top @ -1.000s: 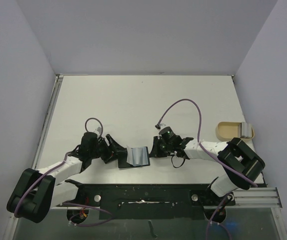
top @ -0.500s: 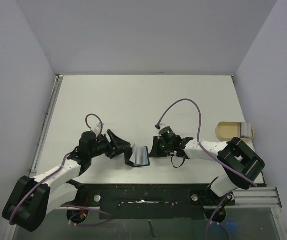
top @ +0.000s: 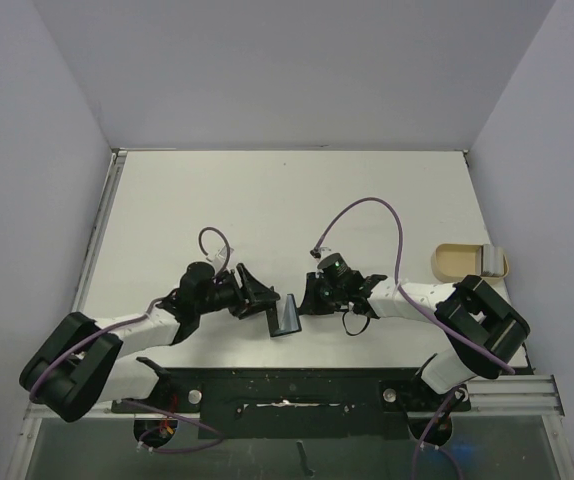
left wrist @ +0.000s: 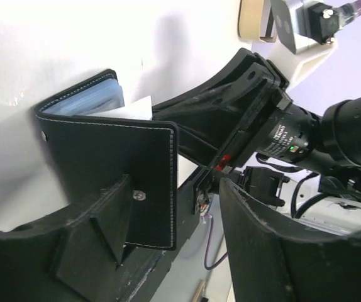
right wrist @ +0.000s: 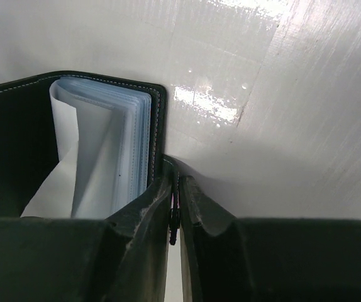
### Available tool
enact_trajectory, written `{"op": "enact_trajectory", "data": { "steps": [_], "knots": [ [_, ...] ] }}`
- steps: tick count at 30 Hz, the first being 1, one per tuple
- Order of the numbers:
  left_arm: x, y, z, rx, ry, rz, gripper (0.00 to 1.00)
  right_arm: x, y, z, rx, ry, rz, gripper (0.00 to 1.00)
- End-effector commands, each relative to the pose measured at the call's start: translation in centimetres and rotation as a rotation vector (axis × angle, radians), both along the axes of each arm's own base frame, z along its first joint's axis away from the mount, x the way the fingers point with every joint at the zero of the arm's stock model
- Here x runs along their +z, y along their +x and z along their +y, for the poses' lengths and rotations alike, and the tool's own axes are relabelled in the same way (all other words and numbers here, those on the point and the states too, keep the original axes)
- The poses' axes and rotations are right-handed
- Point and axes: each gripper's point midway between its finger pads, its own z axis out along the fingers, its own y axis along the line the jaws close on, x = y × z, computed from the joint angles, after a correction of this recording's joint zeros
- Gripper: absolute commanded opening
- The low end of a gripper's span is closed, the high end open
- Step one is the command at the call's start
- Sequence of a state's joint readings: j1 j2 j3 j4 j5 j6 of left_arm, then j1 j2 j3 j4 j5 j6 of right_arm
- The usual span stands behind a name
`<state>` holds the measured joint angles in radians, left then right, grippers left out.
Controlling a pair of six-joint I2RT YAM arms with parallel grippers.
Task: Put the credit cards into the card holder
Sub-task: Close the card holder at the center of the board.
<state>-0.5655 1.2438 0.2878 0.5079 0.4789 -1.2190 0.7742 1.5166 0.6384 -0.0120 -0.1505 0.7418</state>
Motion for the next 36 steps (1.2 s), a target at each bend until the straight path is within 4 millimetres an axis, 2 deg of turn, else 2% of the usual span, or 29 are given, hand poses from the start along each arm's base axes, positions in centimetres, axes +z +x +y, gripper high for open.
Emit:
{"op": "enact_trajectory", "data": {
  "steps": [1,7,13,19,25,30,36],
  "knots": [
    [2.3,1.6,-1.8,-0.022,-0.058,-0.118,0.51,1.9,1.2,1.4,0.012,0.044,-0.057,0.13],
    [0.7,1.6,-2.7,-0.056,-0.019,-0.101,0.40,2.6,1.2,1.2,0.000,0.050,-0.070,0.18],
    [-1.5,2.3,-1.9,-0.020,0.081,-0.085,0.17,4.7,1.3,0.8,-0.025,0.084,-0.119,0.22],
    [-3.5,2.7,-1.1,-0.006,0.210,-0.039,0.06,6.0,1.4,0.5,-0.036,0.105,-0.149,0.26],
    [-4.5,2.8,-1.4,-0.019,0.245,-0.027,0.06,6.3,1.1,0.8,-0.039,0.139,-0.143,0.26],
    [-6.1,2.3,-2.0,-0.066,0.282,0.014,0.08,6.7,0.9,0.8,-0.055,0.181,-0.148,0.35],
    [-7.6,1.9,-1.5,-0.063,0.340,0.046,0.08,6.1,0.8,0.6,-0.063,0.186,-0.138,0.36]
  ]
}}
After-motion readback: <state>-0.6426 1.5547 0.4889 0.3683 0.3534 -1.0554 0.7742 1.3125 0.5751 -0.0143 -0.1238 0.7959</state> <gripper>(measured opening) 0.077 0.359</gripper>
